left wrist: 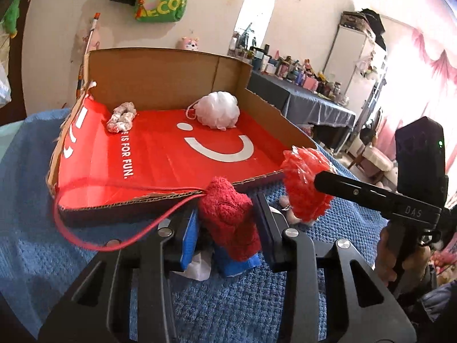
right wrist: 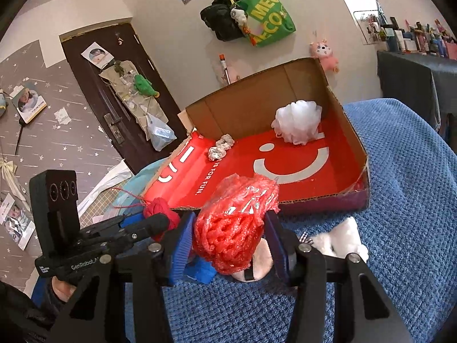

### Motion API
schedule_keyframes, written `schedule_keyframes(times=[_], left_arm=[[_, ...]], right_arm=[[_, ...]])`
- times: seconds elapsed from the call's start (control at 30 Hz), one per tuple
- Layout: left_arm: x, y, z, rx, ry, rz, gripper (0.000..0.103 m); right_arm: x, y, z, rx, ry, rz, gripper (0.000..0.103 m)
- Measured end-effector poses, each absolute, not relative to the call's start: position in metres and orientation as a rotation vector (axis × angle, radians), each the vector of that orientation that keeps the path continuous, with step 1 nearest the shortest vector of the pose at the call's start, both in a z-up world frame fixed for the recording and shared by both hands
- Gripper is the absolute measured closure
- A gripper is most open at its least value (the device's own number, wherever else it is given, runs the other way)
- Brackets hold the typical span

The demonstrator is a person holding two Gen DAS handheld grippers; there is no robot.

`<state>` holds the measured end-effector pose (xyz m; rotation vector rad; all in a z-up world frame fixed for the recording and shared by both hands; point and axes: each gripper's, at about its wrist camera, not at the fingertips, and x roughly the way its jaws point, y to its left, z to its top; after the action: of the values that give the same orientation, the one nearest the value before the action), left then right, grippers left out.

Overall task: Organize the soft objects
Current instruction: 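Grasp the red mesh puff with the right gripper while the left approaches the red knitted ball, then grasp the red knitted ball with the left gripper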

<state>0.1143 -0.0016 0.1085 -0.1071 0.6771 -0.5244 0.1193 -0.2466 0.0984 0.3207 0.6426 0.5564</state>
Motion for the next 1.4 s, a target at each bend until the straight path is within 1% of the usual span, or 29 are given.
schedule_keyframes(times=[0.3, 0.37, 0.8, 0.83, 0.9, 0.93, 1.1, 1.17, 1.37, 1.4], left_arm=[[0.110, 0.004, 0.100, -0.133, 0.694, -0.524, 0.070], [0.108, 0.005, 0.101, -0.137, 0.691, -0.523, 0.074], [0.106, 0.010, 0.096, -0.124, 0.706, -0.497, 0.073], [0.104, 0.011, 0.095, -0.122, 0.706, -0.502, 0.071], [0.103, 0.013, 0.091, -0.118, 0.715, -0.494, 0.050], [0.101, 0.015, 0.089, -0.119, 0.721, -0.487, 0.035], [0.087, 0.024, 0.082, -0.123, 0.708, -0.456, 0.034], [0.082, 0.026, 0.079, -0.110, 0.720, -0.444, 0.032], [0.076, 0.034, 0.069, -0.083, 0.741, -0.374, 0.027], [0.076, 0.034, 0.068, -0.082, 0.744, -0.371, 0.027]], right_arm=[[0.112, -0.246, 0.096, 0.324, 0.649, 0.544, 0.050], [0.111, -0.247, 0.096, 0.320, 0.648, 0.539, 0.050], [0.113, -0.245, 0.090, 0.316, 0.666, 0.540, 0.050], [0.113, -0.245, 0.089, 0.317, 0.668, 0.540, 0.050], [0.113, -0.247, 0.087, 0.319, 0.676, 0.539, 0.050], [0.112, -0.248, 0.085, 0.319, 0.679, 0.538, 0.050], [0.106, -0.250, 0.077, 0.324, 0.701, 0.541, 0.050], [0.104, -0.249, 0.074, 0.315, 0.712, 0.538, 0.049], [0.098, -0.243, 0.068, 0.256, 0.726, 0.481, 0.045], [0.097, -0.243, 0.067, 0.251, 0.729, 0.471, 0.042]])
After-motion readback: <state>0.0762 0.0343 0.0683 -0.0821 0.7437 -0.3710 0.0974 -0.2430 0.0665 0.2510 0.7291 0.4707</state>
